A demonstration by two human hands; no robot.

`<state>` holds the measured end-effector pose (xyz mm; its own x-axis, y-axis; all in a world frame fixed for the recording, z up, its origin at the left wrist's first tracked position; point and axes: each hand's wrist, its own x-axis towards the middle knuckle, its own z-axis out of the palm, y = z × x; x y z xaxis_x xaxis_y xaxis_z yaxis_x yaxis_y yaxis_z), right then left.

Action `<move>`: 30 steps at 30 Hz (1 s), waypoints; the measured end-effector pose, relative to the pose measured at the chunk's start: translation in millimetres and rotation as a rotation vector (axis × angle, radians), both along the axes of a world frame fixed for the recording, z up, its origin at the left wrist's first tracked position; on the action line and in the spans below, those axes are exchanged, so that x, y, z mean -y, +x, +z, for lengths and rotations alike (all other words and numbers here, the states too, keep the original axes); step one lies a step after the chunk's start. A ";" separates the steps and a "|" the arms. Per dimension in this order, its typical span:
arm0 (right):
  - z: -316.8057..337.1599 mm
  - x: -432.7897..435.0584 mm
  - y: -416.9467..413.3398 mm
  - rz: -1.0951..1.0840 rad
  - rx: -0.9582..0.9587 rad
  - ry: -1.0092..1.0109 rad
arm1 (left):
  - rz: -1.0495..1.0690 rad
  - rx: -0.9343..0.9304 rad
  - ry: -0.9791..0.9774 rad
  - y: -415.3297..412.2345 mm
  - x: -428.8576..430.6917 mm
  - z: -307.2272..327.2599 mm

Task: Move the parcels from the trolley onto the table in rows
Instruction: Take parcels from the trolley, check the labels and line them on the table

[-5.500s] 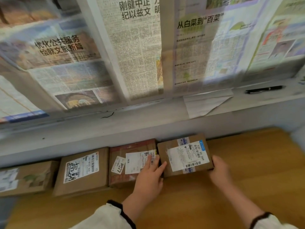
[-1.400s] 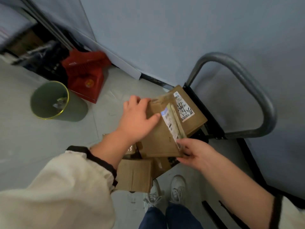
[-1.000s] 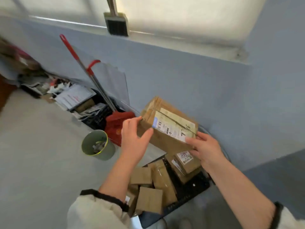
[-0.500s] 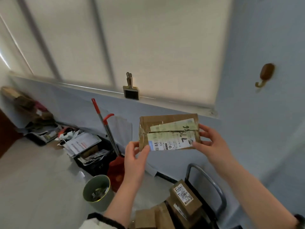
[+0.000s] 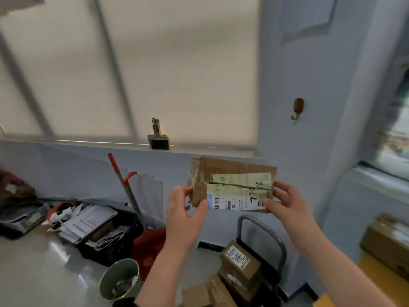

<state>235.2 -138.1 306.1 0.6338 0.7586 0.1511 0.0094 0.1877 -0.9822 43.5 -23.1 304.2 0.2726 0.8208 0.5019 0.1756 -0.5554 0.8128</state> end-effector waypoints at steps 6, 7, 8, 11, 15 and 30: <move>11.3 79.3 13.8 -0.256 0.168 0.005 | -0.107 -0.173 0.186 34.8 40.3 -6.1; 12.8 91.5 16.8 -0.275 0.189 0.008 | -0.110 -0.177 0.216 40.6 48.4 -8.9; 14.0 104.3 19.8 -0.293 0.216 0.014 | -0.108 -0.174 0.237 46.5 57.7 -11.8; 13.9 153.1 29.1 -0.370 0.343 0.034 | -0.086 -0.178 0.302 67.0 95.4 -23.5; 8.1 232.4 51.0 -0.471 0.444 -0.009 | -0.101 -0.209 0.293 107.7 160.4 -38.0; -26.6 570.1 141.3 -0.718 -0.438 0.072 | -0.663 0.077 0.606 260.8 511.4 43.0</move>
<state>376.4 -708.2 279.5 0.9710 0.1466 -0.1887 -0.2289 0.3438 -0.9107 304.3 -534.6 347.2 0.5442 0.0957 0.8335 -0.3761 -0.8602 0.3444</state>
